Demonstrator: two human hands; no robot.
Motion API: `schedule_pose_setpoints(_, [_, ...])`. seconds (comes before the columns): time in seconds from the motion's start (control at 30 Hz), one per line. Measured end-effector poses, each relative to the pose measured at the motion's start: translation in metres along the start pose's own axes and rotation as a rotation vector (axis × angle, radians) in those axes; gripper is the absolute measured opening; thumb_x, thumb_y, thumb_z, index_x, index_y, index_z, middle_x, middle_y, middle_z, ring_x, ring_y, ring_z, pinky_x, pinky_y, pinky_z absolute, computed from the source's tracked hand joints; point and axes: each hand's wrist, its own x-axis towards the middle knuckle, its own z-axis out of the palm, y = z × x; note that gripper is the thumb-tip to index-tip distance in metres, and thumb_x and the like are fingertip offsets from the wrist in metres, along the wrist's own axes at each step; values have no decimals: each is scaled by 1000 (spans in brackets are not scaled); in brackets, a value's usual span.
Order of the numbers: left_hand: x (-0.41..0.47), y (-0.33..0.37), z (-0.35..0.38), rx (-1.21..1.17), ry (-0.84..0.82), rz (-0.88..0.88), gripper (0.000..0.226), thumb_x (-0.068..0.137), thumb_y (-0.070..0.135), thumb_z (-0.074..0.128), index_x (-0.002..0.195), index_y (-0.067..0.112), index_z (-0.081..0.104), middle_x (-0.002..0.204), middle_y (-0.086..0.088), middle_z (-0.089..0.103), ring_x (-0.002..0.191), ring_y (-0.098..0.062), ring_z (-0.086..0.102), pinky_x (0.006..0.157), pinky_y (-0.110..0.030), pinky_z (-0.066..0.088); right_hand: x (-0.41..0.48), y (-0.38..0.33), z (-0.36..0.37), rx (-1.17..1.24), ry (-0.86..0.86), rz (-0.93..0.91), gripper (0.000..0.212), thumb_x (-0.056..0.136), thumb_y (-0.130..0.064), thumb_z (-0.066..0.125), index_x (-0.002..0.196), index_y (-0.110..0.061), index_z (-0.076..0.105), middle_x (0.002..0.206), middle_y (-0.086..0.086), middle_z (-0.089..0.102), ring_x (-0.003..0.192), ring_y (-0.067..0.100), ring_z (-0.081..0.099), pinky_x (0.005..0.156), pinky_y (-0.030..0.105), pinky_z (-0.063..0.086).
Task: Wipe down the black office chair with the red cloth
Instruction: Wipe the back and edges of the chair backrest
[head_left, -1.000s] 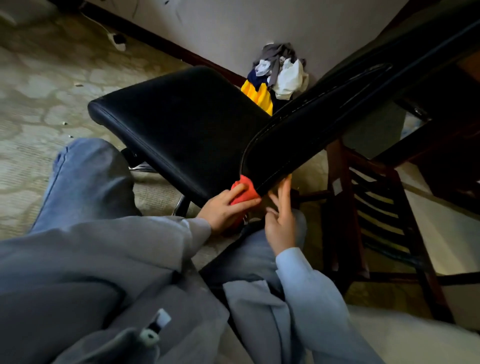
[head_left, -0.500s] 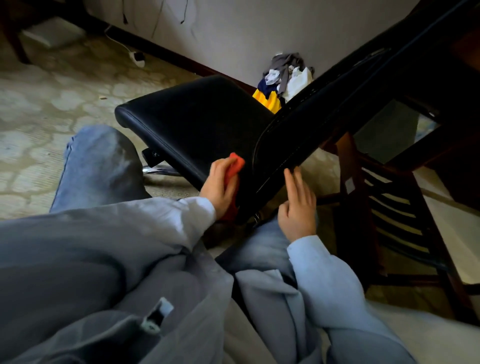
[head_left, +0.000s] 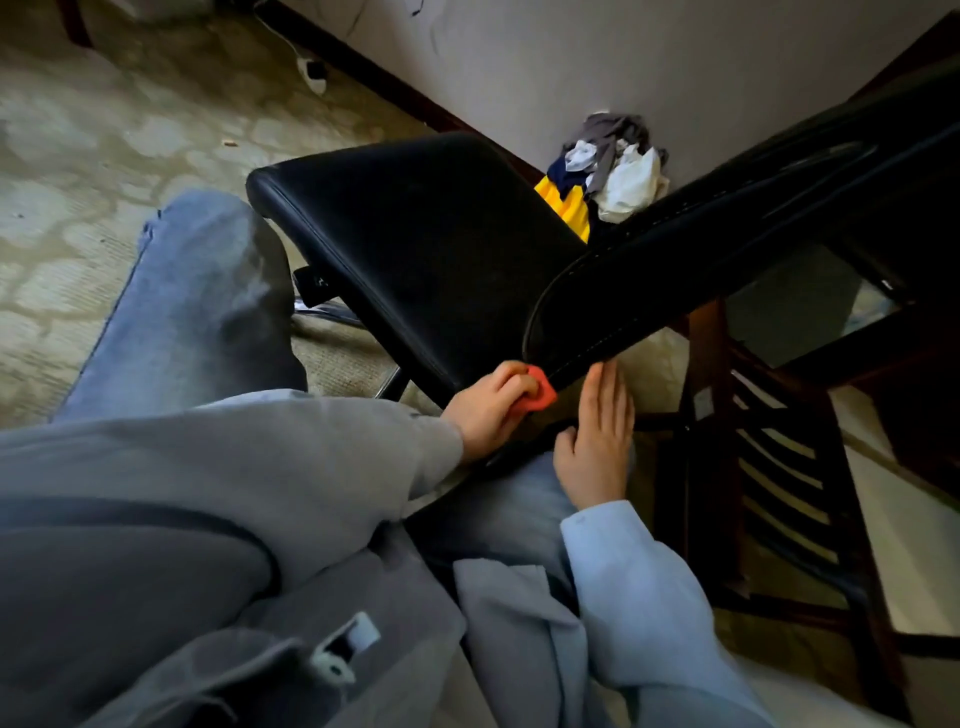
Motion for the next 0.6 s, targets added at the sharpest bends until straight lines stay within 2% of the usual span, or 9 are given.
schedule_pose_setpoints(0.1, [-20, -25, 4, 53, -244, -174, 19, 94, 40, 37, 110, 30, 40, 116, -12, 48, 87, -32, 62, 71, -40, 52, 1, 3, 0, 133, -22, 25, 90, 74, 1, 47, 149, -14, 1, 153, 19, 15, 140, 33, 20, 112, 50, 24])
schedule_pose_setpoints(0.13, [-25, -33, 3, 79, -342, -271, 22, 95, 40, 40, 114, 30, 44, 117, -12, 48, 92, -32, 60, 77, -38, 50, 1, 3, -1, 180, -38, 48, 87, 78, 4, 46, 147, -18, -1, 155, 13, 8, 141, 29, 17, 115, 41, 23])
schedule_pose_setpoints(0.2, [-34, -46, 2, 28, -468, -484, 27, 95, 24, 51, 121, 16, 53, 119, -13, 49, 104, -30, 57, 86, -29, 43, 0, -2, -6, 321, -117, 127, 86, 85, 9, 45, 141, -28, -9, 155, 3, -4, 143, 17, 8, 111, 9, 10])
schedule_pose_setpoints(0.23, [-37, -48, 2, -35, -424, -595, 26, 94, 17, 53, 118, 7, 55, 116, -15, 51, 103, -28, 55, 85, -24, 38, 0, -4, -7, 394, -160, 176, 88, 87, 9, 43, 137, -34, -13, 156, 1, -5, 141, 10, 4, 105, -1, 5])
schedule_pose_setpoints(0.27, [-37, -48, 2, -98, -325, -726, 21, 94, 17, 54, 111, 4, 56, 107, -16, 53, 96, -27, 54, 80, -22, 35, 0, -7, -7, 457, -183, 224, 90, 88, 9, 42, 133, -41, -18, 157, 0, -5, 140, 6, 3, 103, -3, 3])
schedule_pose_setpoints(0.33, [-35, -43, 6, -219, -119, -975, 18, 93, 27, 55, 96, 11, 50, 90, -13, 53, 82, -22, 50, 73, -26, 36, 1, -15, -5, 572, -190, 300, 98, 88, 8, 40, 126, -58, -21, 158, 3, -1, 143, 10, 6, 115, 15, 9])
schedule_pose_setpoints(0.4, [-30, -34, 17, -312, -92, -1140, 19, 93, 32, 54, 95, 17, 43, 90, -10, 55, 84, -20, 51, 81, -31, 40, 1, -19, -1, 652, -193, 350, 103, 87, 10, 37, 120, -69, -20, 159, 4, 1, 145, 19, 10, 119, 36, 15])
schedule_pose_setpoints(0.47, [-25, -24, 28, -386, -128, -1258, 18, 94, 31, 51, 99, 18, 40, 95, -10, 53, 90, -20, 50, 89, -31, 39, 1, -20, -2, 705, -197, 367, 100, 86, 13, 34, 123, -65, -18, 157, -2, 2, 144, 22, 12, 119, 39, 16])
schedule_pose_setpoints(0.6, [-13, -18, 38, -543, -90, -1479, 35, 96, 47, 40, 109, 15, 40, 108, -14, 53, 103, -27, 50, 102, -38, 35, 1, -21, -9, 786, -259, 378, 98, 88, 14, 32, 122, -64, -16, 141, -16, 9, 142, 17, 14, 113, 27, 16])
